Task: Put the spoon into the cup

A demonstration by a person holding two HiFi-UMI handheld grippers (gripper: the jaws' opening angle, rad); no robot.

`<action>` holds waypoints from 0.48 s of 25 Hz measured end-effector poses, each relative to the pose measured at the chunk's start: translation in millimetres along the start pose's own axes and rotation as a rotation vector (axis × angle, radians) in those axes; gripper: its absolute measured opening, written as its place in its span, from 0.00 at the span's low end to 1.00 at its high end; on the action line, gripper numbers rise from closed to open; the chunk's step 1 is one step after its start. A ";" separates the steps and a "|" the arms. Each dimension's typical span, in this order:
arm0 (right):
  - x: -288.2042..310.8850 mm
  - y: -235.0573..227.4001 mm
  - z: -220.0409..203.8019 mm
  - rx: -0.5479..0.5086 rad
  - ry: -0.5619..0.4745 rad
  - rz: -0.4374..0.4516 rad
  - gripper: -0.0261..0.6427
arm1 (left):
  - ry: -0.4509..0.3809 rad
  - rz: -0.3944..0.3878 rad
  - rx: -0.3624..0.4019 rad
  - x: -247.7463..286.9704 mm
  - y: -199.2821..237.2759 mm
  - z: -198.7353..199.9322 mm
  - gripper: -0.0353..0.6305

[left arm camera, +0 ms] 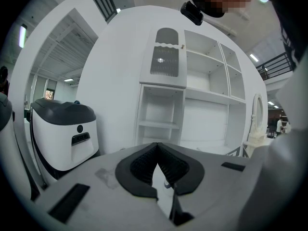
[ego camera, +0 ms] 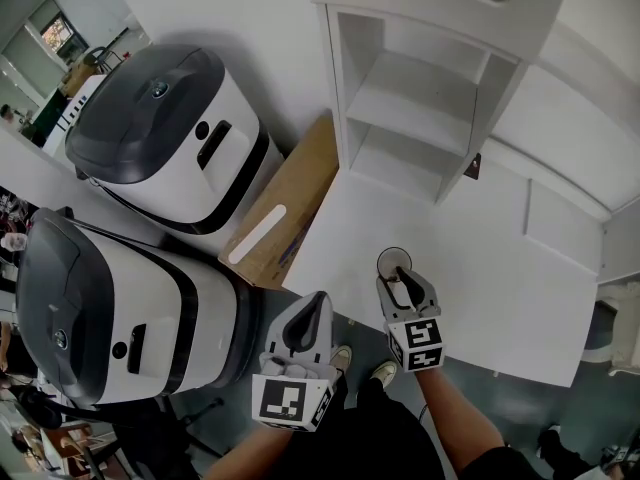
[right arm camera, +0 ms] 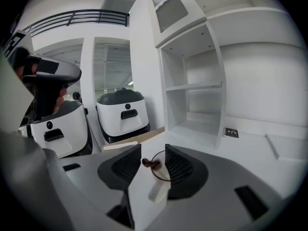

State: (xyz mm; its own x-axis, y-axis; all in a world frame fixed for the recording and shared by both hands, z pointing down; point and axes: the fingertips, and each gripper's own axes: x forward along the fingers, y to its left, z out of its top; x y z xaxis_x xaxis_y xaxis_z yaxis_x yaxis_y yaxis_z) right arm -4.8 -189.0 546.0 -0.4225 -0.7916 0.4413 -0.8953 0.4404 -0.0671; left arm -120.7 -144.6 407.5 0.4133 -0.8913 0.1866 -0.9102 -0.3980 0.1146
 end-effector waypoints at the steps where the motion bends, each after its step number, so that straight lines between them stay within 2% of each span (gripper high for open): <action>1: -0.1 0.2 0.9 -0.005 -0.006 -0.002 0.36 | -0.002 0.000 0.001 -0.4 -0.1 0.5 0.06; 12: -0.9 3.1 1.2 -0.016 -0.003 -0.004 0.37 | -0.010 0.011 0.001 -4.4 2.7 2.1 0.06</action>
State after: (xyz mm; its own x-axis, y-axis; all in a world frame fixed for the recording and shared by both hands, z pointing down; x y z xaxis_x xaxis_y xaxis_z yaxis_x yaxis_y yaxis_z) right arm -7.3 -187.4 544.4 -0.4197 -0.7944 0.4390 -0.8944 0.4443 -0.0510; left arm -125.0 -142.3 404.9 0.4033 -0.8976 0.1780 -0.9146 -0.3888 0.1115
